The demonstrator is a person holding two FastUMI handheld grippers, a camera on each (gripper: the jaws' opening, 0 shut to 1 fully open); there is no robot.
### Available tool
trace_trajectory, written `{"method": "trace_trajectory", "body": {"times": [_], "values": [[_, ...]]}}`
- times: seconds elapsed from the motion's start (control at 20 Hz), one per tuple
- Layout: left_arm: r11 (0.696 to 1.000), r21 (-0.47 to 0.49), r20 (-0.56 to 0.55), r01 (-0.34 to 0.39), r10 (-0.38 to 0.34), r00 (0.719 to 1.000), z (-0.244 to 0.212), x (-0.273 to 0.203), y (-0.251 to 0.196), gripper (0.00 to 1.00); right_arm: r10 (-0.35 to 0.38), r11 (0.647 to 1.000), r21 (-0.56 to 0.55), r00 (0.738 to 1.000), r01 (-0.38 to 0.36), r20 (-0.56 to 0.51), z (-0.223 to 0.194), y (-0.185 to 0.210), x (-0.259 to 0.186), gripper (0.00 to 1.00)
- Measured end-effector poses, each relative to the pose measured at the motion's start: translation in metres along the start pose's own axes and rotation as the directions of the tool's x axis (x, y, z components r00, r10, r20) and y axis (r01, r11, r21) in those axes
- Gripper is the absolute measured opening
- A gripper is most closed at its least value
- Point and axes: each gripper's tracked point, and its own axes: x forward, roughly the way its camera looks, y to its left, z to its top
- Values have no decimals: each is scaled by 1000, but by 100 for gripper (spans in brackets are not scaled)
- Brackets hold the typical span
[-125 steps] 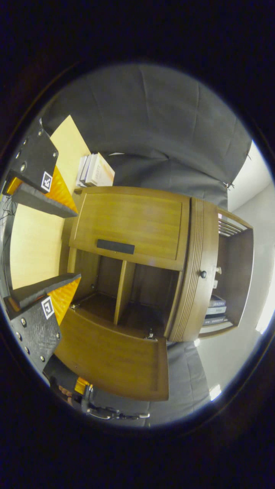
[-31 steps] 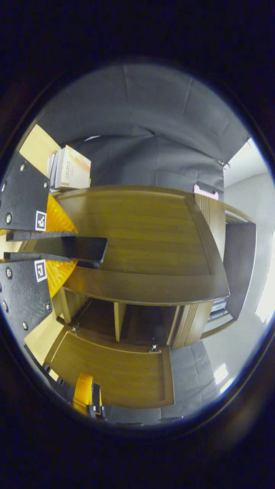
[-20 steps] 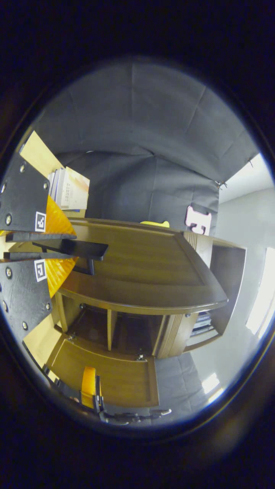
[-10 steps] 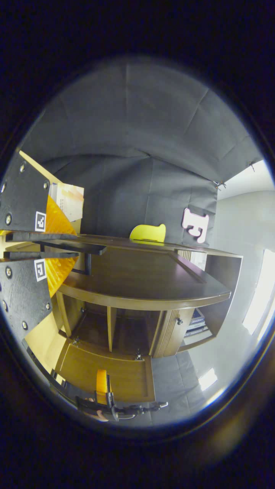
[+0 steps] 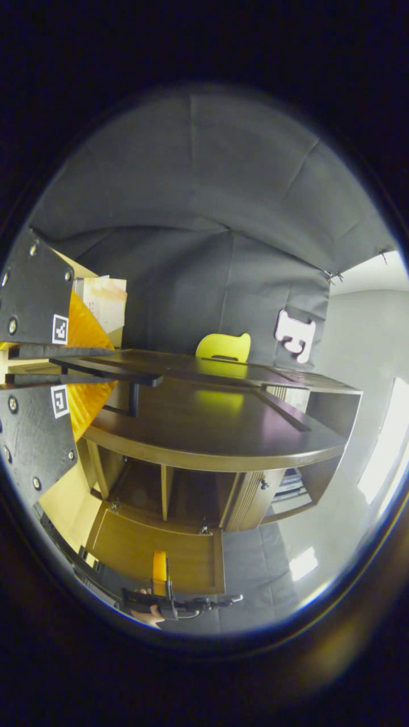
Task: Open the right door of the double-door shoe cabinet with the right hand, and open the left door with the left hand.
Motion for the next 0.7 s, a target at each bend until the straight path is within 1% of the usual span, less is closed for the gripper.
{"method": "trace_trajectory", "body": {"times": [0.05,0.15,0.2,0.25,0.35,0.45,0.5,0.6,0.7], "values": [[1000,4,0,-4,4,1000,0,-1,-1,13,-8,1000,3,1000,8,6,1,-4,0,94],[1000,12,-1,-21,21,1000,4,-6,-1,10,-20,1000,10,1000,20,17,4,-10,-3,94],[999,15,-5,-32,32,999,4,-11,-1,10,-22,1000,12,1000,22,20,2,-8,1,94],[999,15,-6,-44,44,999,5,-16,-1,12,-19,1000,13,1000,19,22,2,-9,0,94],[997,12,-9,-74,74,997,9,-29,-2,13,-5,1000,12,1000,5,24,1,-10,-3,94],[993,7,-1,-117,117,993,20,-46,-6,12,9,1000,13,999,-9,34,3,-10,-9,94],[989,7,7,-150,150,989,28,-56,-7,12,14,1000,7,999,-15,39,6,-10,-13,94],[981,0,38,-196,196,980,51,-77,-17,12,24,1000,-7,998,-24,59,12,-9,-21,94],[967,2,68,-253,253,965,76,-100,-22,11,33,999,-7,998,-33,56,14,-8,-26,94]]}}
